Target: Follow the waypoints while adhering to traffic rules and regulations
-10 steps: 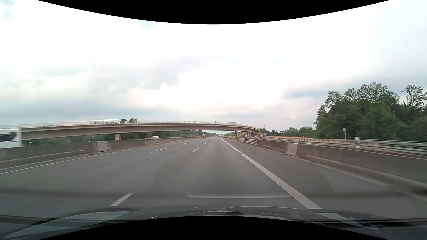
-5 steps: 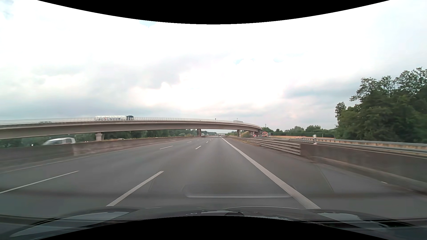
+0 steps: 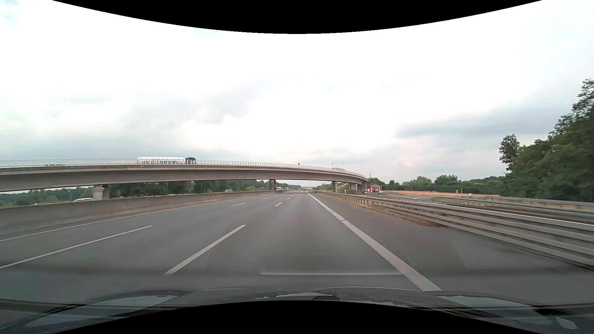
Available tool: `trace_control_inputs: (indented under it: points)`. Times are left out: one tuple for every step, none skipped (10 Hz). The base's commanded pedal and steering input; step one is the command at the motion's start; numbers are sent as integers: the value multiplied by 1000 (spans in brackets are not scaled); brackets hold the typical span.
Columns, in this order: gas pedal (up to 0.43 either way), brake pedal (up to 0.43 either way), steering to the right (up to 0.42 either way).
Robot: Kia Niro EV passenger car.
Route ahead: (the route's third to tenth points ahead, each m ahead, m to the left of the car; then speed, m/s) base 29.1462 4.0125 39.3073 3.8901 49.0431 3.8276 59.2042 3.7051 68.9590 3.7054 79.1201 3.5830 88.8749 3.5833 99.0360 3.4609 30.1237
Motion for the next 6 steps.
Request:
trace_control_inputs:
  points:
    - [248,0,-1]
    - [248,0,-1]
    - [248,0,-1]
    - [248,0,-1]
    - [248,0,-1]
    - [248,0,-1]
